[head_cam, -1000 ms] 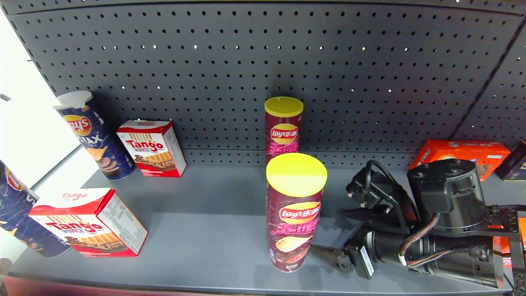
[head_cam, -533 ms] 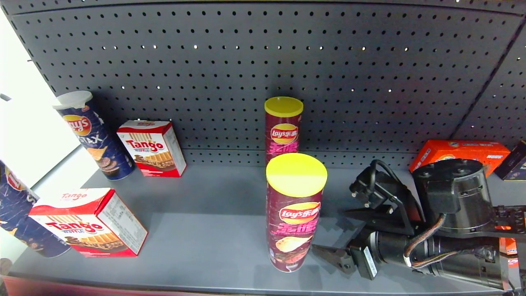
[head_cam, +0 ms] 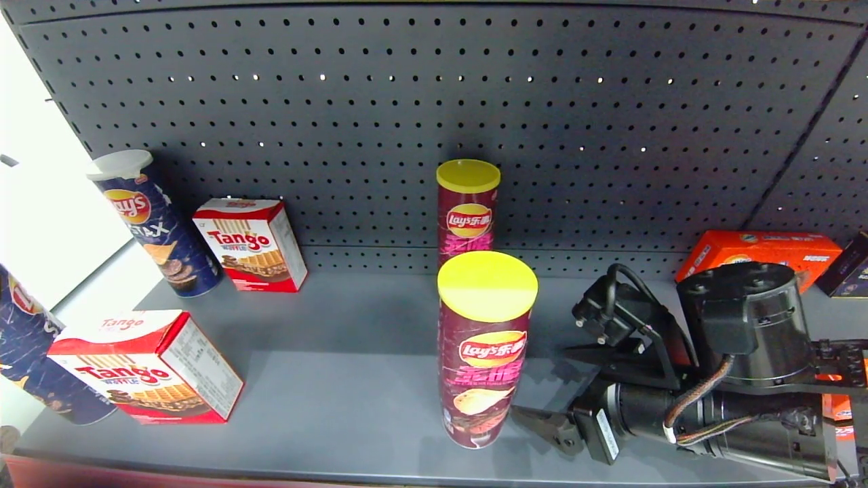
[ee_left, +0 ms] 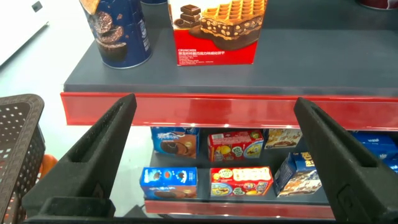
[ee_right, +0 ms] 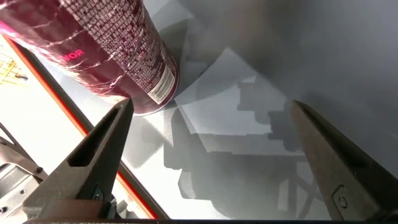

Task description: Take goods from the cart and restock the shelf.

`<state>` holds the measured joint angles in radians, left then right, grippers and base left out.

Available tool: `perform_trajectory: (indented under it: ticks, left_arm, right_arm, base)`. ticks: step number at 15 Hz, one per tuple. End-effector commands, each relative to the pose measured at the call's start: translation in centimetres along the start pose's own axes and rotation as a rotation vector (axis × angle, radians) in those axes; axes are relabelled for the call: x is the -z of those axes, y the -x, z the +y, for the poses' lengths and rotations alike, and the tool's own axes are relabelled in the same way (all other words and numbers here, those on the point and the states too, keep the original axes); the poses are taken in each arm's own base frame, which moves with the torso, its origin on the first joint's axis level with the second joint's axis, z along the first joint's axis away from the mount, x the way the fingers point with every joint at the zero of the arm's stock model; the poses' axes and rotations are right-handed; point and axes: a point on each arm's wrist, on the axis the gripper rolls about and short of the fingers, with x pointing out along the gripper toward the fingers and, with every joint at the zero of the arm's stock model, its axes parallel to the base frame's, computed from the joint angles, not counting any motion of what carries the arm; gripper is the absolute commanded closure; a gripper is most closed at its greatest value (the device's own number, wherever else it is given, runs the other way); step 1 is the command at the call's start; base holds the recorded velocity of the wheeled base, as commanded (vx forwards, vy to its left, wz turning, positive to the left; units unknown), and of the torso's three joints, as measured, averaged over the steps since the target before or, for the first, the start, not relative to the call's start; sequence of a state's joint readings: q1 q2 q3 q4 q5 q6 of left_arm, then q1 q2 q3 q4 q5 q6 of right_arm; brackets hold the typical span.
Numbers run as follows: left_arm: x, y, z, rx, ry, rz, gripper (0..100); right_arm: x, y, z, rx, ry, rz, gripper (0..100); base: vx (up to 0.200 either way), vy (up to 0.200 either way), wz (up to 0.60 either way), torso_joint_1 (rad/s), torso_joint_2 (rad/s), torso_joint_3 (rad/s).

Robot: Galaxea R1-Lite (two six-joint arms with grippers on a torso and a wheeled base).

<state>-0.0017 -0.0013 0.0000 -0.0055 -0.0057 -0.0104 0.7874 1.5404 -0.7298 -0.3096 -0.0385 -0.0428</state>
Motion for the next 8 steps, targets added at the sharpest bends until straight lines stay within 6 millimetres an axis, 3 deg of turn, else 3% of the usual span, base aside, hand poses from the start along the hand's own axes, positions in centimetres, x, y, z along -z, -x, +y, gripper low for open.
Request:
perform_trajectory:
  ticks: [1, 8]
  left_arm:
    - [-0.01, -0.01, 0.00, 0.000, 0.000, 0.001, 0]
    - [-0.01, -0.01, 0.00, 0.000, 0.000, 0.001, 0]
  right_arm:
    - [0.07, -0.08, 0.03, -0.001, 0.001, 0.004, 0]
    - [0.25, 0.60, -0.06, 0.002, -0.002, -0.004, 0]
  base:
    - [0.000, 0.000, 0.00, 0.000, 0.00, 0.000]
    - [0.000, 0.000, 0.00, 0.000, 0.00, 0.000]
